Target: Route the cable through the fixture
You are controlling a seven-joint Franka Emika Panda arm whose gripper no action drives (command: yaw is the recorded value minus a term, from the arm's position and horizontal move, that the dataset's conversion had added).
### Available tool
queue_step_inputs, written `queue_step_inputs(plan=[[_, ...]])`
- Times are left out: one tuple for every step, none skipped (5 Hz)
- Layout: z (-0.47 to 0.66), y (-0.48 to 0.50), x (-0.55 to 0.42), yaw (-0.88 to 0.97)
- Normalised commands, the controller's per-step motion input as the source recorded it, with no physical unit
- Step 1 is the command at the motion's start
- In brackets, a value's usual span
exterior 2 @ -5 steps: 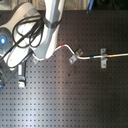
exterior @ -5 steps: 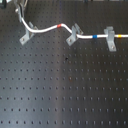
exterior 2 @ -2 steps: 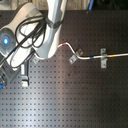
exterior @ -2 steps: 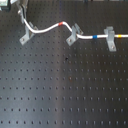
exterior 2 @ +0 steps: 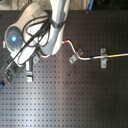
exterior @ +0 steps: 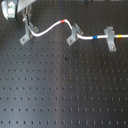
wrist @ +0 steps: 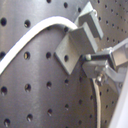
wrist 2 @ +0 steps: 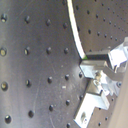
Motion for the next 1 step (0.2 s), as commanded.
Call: queue_step_inputs(plan=[[0.00, -0.001, -0.002, 0.06]])
